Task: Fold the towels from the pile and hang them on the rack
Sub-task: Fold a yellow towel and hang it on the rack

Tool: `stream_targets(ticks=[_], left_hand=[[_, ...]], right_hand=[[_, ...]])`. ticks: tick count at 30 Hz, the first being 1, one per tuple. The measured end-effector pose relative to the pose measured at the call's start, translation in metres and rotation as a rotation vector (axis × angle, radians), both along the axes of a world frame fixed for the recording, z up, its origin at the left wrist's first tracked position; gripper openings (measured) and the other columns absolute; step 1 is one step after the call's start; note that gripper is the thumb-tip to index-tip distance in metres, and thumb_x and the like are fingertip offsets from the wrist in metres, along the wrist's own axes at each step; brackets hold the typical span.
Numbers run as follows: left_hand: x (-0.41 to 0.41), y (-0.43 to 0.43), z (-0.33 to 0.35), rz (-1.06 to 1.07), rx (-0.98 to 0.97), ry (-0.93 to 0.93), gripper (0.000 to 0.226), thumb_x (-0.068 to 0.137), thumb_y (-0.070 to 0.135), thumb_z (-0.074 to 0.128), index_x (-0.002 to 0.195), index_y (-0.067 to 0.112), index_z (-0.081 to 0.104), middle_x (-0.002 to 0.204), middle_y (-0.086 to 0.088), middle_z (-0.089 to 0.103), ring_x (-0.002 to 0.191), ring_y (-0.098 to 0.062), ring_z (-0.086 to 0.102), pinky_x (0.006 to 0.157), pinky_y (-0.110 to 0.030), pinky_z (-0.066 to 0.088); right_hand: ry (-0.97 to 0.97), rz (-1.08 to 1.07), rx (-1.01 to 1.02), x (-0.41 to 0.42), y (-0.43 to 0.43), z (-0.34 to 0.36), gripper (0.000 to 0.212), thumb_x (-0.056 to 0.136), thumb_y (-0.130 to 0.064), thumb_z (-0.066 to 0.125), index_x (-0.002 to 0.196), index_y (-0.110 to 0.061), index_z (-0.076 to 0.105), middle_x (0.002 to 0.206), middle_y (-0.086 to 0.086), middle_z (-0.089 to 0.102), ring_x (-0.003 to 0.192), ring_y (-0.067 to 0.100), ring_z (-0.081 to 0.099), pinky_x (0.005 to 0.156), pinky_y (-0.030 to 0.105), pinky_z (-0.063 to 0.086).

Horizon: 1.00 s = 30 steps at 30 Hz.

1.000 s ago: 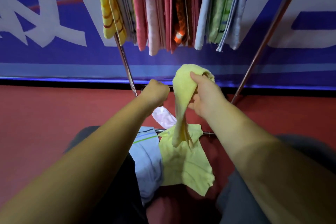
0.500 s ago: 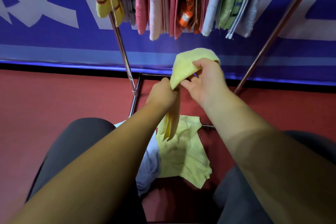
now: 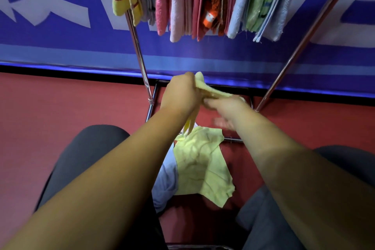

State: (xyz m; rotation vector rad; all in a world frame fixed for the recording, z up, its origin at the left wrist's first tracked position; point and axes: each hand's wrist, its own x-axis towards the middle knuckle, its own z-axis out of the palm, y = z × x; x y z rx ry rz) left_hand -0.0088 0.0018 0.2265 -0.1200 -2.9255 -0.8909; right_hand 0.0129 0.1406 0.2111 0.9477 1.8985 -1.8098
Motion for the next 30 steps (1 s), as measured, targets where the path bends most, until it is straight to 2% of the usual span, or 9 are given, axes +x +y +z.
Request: stream_targets(ticks=[3, 5, 7, 10, 13, 16, 20, 22, 30], left_hand=[[0.010, 0.006, 0.011, -0.044, -0.040, -0.013, 0.030, 0.109, 0.034, 0.047, 0.095, 0.010, 0.060, 0.084, -0.008, 0.058, 0.079, -0.036, 0.055, 0.067, -0.038, 0.040], [0.018, 0.007, 0.027, -0.078, -0.089, -0.018, 0.015, 0.101, 0.015, 0.051, 0.087, 0.014, 0.054, 0.080, -0.004, 0.054, 0.075, -0.035, 0.052, 0.063, -0.036, 0.038], [0.025, 0.006, 0.043, -0.088, -0.117, -0.043, 0.027, 0.090, 0.001, 0.053, 0.072, 0.020, 0.046, 0.071, 0.000, 0.050, 0.066, -0.032, 0.052, 0.054, -0.035, 0.035], [0.031, -0.004, 0.064, -0.111, -0.151, -0.052, 0.024, 0.077, 0.000, 0.055, 0.068, 0.023, 0.056, 0.067, 0.002, 0.058, 0.066, -0.029, 0.061, 0.053, -0.033, 0.045], [0.032, -0.014, 0.084, -0.111, -0.175, -0.018, 0.046, 0.067, 0.002, 0.050, 0.087, 0.031, 0.077, 0.084, 0.002, 0.071, 0.076, -0.026, 0.071, 0.060, -0.036, 0.055], [0.035, -0.016, 0.114, -0.042, -0.249, 0.044, 0.027, 0.081, -0.004, 0.057, 0.096, 0.013, 0.071, 0.084, -0.009, 0.065, 0.078, -0.036, 0.067, 0.059, -0.038, 0.045], [0.044, -0.011, 0.158, -0.085, -0.235, 0.131, 0.020, 0.082, 0.002, 0.065, 0.077, 0.021, 0.068, 0.078, -0.008, 0.062, 0.075, -0.036, 0.066, 0.060, -0.038, 0.048], [0.048, -0.007, 0.180, -0.090, -0.219, 0.164, 0.022, 0.084, 0.005, 0.068, 0.071, 0.023, 0.065, 0.076, -0.007, 0.062, 0.074, -0.034, 0.067, 0.060, -0.038, 0.050], [0.056, 0.014, 0.272, -0.070, -0.194, 0.434, 0.015, 0.092, 0.015, 0.065, 0.101, 0.011, 0.053, 0.090, -0.009, 0.053, 0.080, -0.037, 0.058, 0.068, -0.047, 0.053]], right_hand=[[-0.109, 0.209, 0.493, 0.006, -0.007, -0.004, 0.084, 0.090, -0.037, 0.077, 0.150, -0.006, 0.028, 0.130, 0.016, 0.056, 0.106, 0.034, 0.069, 0.083, 0.042, 0.060], [0.023, 0.332, 0.688, 0.011, -0.010, -0.001, 0.070, 0.096, -0.035, 0.067, 0.152, -0.015, 0.031, 0.152, 0.019, 0.037, 0.120, 0.042, 0.063, 0.092, 0.040, 0.053], [0.193, 0.414, 0.791, 0.016, -0.012, 0.001, 0.045, 0.100, -0.032, 0.057, 0.142, -0.020, 0.048, 0.146, 0.015, 0.043, 0.116, 0.043, 0.064, 0.098, 0.044, 0.053], [0.358, 0.443, 0.819, 0.024, -0.015, 0.011, 0.025, 0.101, -0.031, 0.047, 0.115, -0.020, 0.064, 0.122, 0.011, 0.065, 0.107, 0.038, 0.065, 0.091, 0.046, 0.056], [0.472, 0.397, 0.809, 0.029, -0.016, 0.032, 0.019, 0.099, -0.024, 0.047, 0.104, -0.021, 0.065, 0.108, 0.008, 0.072, 0.097, 0.036, 0.065, 0.079, 0.042, 0.054], [0.594, 0.392, 0.845, 0.036, -0.014, 0.066, 0.016, 0.097, -0.028, 0.053, 0.102, -0.024, 0.068, 0.099, 0.005, 0.072, 0.097, 0.036, 0.065, 0.077, 0.041, 0.053], [0.698, 0.339, 0.846, 0.048, -0.012, 0.110, 0.016, 0.095, -0.036, 0.060, 0.093, -0.021, 0.067, 0.083, 0.004, 0.068, 0.082, 0.035, 0.065, 0.072, 0.046, 0.058], [0.735, 0.303, 0.888, 0.050, -0.009, 0.133, 0.016, 0.094, -0.038, 0.063, 0.097, -0.023, 0.069, 0.085, 0.004, 0.068, 0.082, 0.036, 0.065, 0.071, 0.047, 0.059], [0.856, 0.156, 1.143, 0.051, 0.029, 0.243, 0.016, 0.096, -0.020, 0.066, 0.106, -0.021, 0.054, 0.103, 0.001, 0.054, 0.081, 0.025, 0.058, 0.062, 0.037, 0.045]])
